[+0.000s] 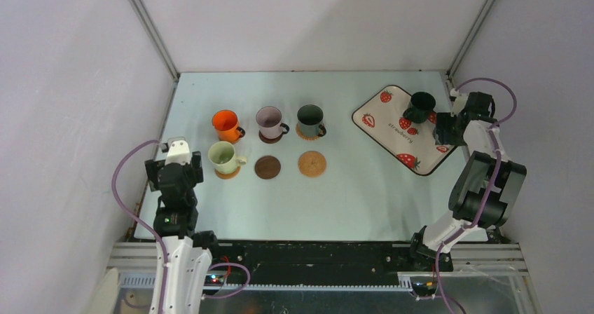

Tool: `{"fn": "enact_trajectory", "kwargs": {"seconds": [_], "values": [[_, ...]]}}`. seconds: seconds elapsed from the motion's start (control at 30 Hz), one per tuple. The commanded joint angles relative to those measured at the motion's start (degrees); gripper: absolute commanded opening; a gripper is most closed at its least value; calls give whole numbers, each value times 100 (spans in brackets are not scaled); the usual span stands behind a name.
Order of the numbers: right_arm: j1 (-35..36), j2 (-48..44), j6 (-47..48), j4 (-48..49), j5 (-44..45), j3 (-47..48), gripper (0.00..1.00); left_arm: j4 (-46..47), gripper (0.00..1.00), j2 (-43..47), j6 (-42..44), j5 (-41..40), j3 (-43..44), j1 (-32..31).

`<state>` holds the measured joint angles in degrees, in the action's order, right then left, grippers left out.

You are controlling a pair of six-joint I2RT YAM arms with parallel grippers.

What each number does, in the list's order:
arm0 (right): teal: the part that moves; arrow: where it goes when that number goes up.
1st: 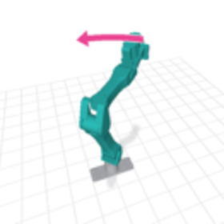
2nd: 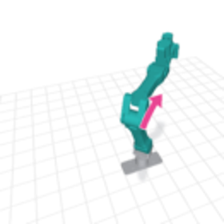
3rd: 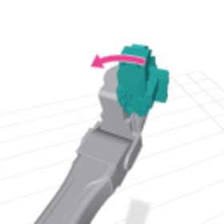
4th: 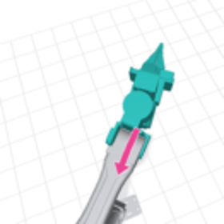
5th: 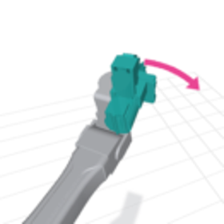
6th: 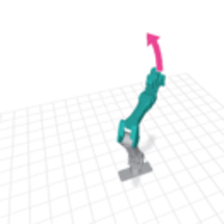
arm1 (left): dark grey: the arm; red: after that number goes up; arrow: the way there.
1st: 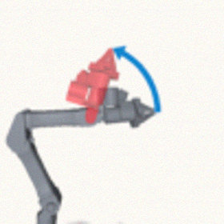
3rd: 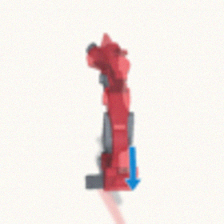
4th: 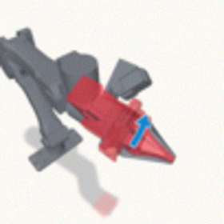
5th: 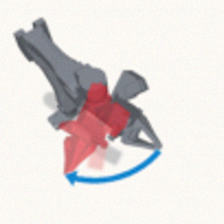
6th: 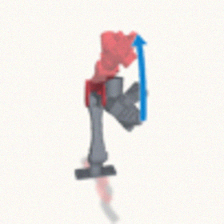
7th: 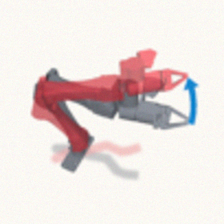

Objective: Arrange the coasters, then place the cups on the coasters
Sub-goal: Pick up the cup from the tray.

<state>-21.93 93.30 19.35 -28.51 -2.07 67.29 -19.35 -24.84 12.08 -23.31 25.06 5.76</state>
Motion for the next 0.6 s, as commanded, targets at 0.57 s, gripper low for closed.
{"fn": "enact_trajectory", "kwargs": {"seconds": [0.57], "values": [[-694,1047,1977,-953,-942,1326,99,309,98,-36,-12,-194,103,22]]}}
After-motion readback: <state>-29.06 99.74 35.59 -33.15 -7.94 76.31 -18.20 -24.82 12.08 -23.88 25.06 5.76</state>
